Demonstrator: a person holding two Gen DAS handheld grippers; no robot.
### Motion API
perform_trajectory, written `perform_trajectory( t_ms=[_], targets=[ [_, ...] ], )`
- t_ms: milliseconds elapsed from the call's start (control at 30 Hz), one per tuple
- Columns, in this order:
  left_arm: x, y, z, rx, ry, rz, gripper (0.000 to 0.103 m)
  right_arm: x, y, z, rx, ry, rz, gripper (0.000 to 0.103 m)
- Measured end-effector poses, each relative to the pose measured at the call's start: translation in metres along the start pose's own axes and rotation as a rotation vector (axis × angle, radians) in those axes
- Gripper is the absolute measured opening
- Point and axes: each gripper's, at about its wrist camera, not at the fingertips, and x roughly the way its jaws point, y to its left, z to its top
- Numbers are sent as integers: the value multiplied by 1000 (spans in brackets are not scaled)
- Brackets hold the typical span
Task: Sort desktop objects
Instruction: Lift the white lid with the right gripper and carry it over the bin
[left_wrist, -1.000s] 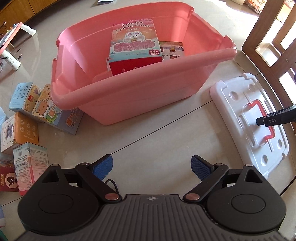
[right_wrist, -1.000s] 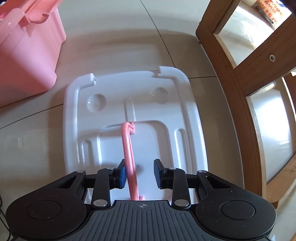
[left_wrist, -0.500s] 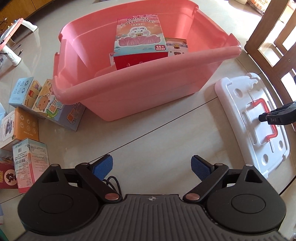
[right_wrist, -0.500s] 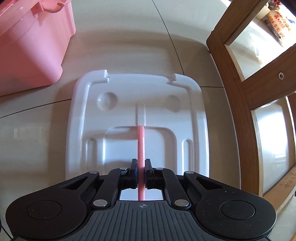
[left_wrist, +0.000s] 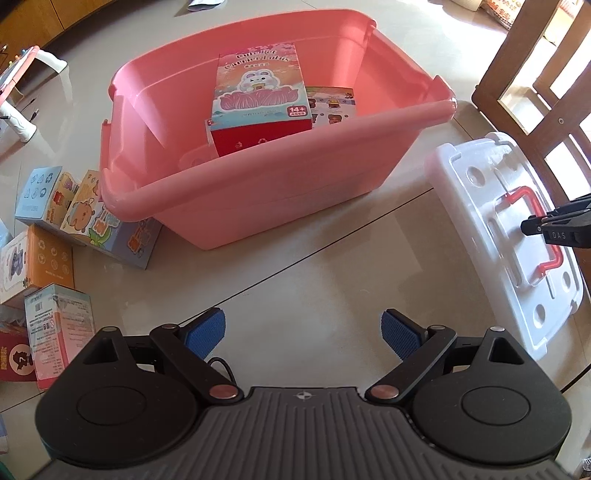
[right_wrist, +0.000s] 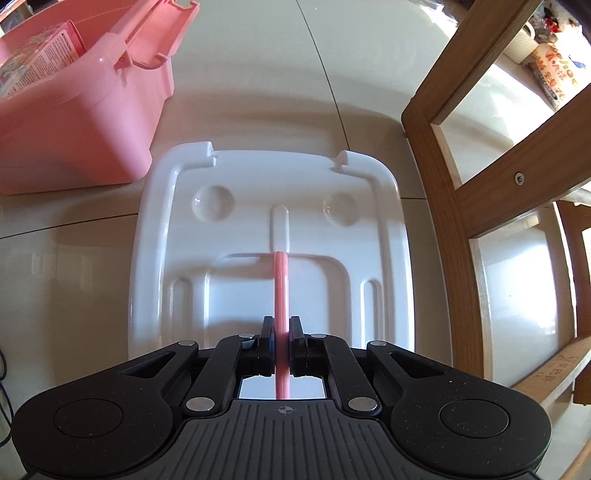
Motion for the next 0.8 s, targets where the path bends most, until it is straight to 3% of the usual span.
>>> perform_trajectory(
  t_ms=[500, 800],
  targets=[
    [-38, 0, 0, -28, -28, -37, 94, -81, -9, 7, -73, -105, -57, 6],
    [-66, 9, -1, -106, -25, -56, 94, -131, 2, 29, -171, -175, -70, 6]
  ],
)
